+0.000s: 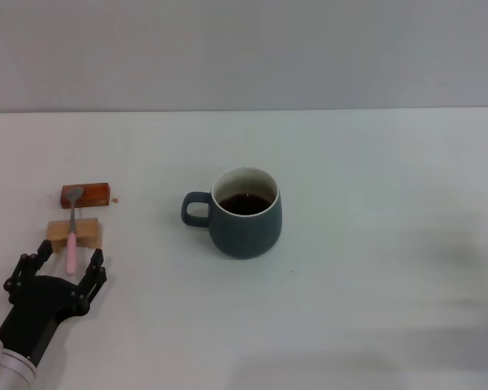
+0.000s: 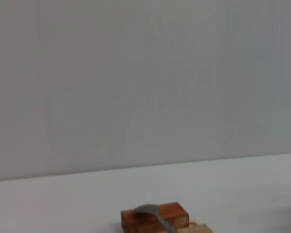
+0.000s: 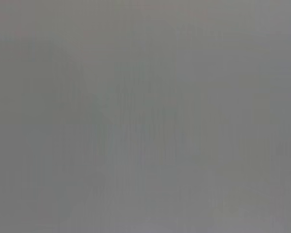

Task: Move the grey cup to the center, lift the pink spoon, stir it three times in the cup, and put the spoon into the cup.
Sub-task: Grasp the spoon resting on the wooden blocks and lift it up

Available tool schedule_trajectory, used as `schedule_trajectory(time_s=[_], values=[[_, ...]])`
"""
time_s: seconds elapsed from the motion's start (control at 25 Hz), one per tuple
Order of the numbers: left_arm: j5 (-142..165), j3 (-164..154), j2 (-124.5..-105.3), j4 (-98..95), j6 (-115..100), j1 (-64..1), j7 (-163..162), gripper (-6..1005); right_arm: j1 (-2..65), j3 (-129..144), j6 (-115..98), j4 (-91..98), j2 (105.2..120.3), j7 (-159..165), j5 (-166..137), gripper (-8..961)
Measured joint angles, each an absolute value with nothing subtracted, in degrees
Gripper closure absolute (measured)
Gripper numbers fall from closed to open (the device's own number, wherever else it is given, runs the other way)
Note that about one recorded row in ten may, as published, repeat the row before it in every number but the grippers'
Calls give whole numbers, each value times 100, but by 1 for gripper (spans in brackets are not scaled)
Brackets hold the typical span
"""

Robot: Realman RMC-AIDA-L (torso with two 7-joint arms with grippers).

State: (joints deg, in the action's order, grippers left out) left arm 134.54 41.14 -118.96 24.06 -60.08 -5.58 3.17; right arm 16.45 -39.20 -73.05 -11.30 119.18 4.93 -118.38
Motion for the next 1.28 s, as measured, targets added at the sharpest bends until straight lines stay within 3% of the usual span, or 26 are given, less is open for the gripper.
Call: schedule_trajectory(time_s=[1.28], values=[[13411,4111,-11898,2452,-5900,-560,316,238,1582,-3795,-7454,-1134,11918,492,-11839,955]])
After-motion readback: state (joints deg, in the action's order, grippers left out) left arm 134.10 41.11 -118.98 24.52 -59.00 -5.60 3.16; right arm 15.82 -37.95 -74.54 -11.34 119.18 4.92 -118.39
